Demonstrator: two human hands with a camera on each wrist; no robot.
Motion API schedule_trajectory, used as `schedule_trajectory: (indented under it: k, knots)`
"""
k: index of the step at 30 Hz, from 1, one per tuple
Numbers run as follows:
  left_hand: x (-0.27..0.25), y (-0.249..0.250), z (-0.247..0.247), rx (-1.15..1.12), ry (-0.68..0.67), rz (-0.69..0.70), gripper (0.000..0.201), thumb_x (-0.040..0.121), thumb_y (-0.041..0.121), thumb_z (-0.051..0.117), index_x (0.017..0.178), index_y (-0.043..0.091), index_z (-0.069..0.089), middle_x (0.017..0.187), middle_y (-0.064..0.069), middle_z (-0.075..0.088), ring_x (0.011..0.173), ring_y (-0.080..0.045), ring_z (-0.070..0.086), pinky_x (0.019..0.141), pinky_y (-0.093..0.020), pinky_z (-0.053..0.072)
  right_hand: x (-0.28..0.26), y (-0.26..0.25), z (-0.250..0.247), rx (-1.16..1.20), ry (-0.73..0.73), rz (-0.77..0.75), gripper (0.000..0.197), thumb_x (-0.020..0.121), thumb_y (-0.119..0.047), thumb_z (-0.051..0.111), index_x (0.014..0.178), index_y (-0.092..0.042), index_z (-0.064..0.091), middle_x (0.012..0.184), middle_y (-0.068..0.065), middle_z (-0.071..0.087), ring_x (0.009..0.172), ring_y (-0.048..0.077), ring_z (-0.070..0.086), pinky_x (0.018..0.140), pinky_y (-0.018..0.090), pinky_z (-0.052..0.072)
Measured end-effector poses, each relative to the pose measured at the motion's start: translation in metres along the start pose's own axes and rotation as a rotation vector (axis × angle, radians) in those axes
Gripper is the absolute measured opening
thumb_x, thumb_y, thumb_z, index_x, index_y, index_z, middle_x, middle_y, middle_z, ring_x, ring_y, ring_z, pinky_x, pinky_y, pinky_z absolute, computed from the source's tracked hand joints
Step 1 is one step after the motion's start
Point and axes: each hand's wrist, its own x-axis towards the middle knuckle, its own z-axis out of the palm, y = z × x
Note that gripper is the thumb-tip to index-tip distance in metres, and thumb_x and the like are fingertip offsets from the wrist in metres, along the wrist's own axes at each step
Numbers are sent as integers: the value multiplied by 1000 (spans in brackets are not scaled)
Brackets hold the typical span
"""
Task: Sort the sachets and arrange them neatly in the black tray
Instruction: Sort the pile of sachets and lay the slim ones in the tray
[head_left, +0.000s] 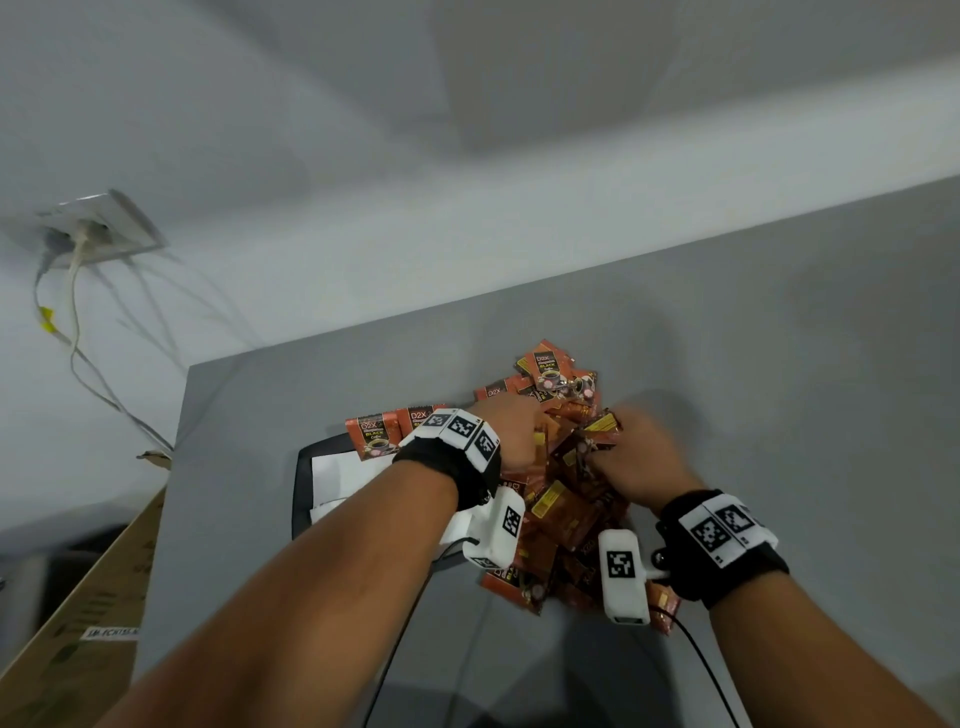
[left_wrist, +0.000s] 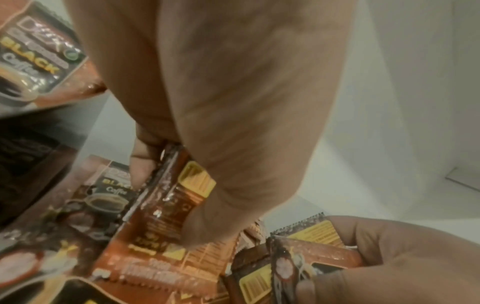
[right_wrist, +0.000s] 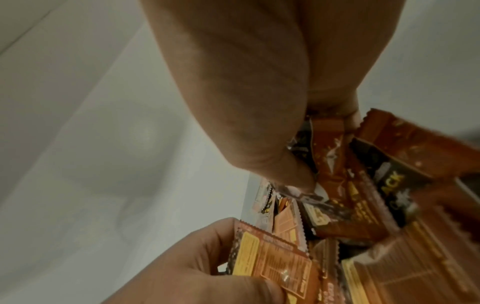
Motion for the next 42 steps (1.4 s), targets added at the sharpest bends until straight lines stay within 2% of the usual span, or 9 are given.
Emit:
schedule_trajectory:
  k: [3,8,17,20,26,31,34,37,42]
  knots:
    - [4,1,1,-12,66,29,55,84,9,66,136,17,48,139,-9,45,115,-31,56,89,-37,52,-2,3,-1,24,-6,16,14,83,-16,70,79,-23,58,79,-5,64,76,16,61,55,23,36]
    - [8,5,9,77,70,129,68,86,-1,64,147,16,40,151,-6,41,130,-31,52,102,-42,49,-6,5,-2,78,44,6,15,83,-10,71,76,-19,61,73,-6,63,67,11,59,49,15,33]
    - [18,-1,13,202,38,112,63,83,-1,63,140,22,50,144,-16,28,99,-33,59,79,-40,55,-10,15,-27,495,35,42,25,73,8,78,87,-11,71,77,4,76,72,20,72,66,32,56]
    - [20,0,13,210,53,94,62,83,-2,62,140,18,49,150,-18,26,121,-38,51,91,-43,53,-7,19,-28,620,38,92,30,73,17,73,94,-5,67,83,11,76,79,27,73,71,39,59]
    - [12,3,4,284,85,96,60,82,24,70,138,22,51,144,-12,33,135,-35,30,111,-56,34,-11,19,-24,679,-31,94,18,85,12,67,96,-2,71,76,4,74,55,3,66,46,12,45]
    - [4,-10,-10,19,152,51,26,83,24,69,106,32,62,115,-3,57,110,-26,52,90,-40,45,-1,10,-30,902,3,95,17,87,9,65,99,-2,72,87,14,77,78,27,73,67,33,60]
    - [-2,-20,-26,-258,126,-3,29,82,30,75,109,28,64,103,1,67,91,-19,64,81,-33,53,21,-3,-32,889,13,52,18,87,3,68,101,-8,75,94,13,77,88,30,70,86,47,53]
    - [-7,-22,-42,-410,231,-51,21,84,18,74,102,17,65,93,-1,69,81,-17,65,67,-28,52,47,-20,-33,695,17,29,11,90,-5,70,92,-14,75,86,1,78,79,19,72,79,37,55]
    - [-3,-13,-48,-293,235,-97,6,89,16,64,90,10,67,87,-7,70,81,-26,68,65,-30,53,94,-47,-19,131,-60,-51,19,92,-22,66,99,-7,75,102,11,76,98,31,70,87,38,53]
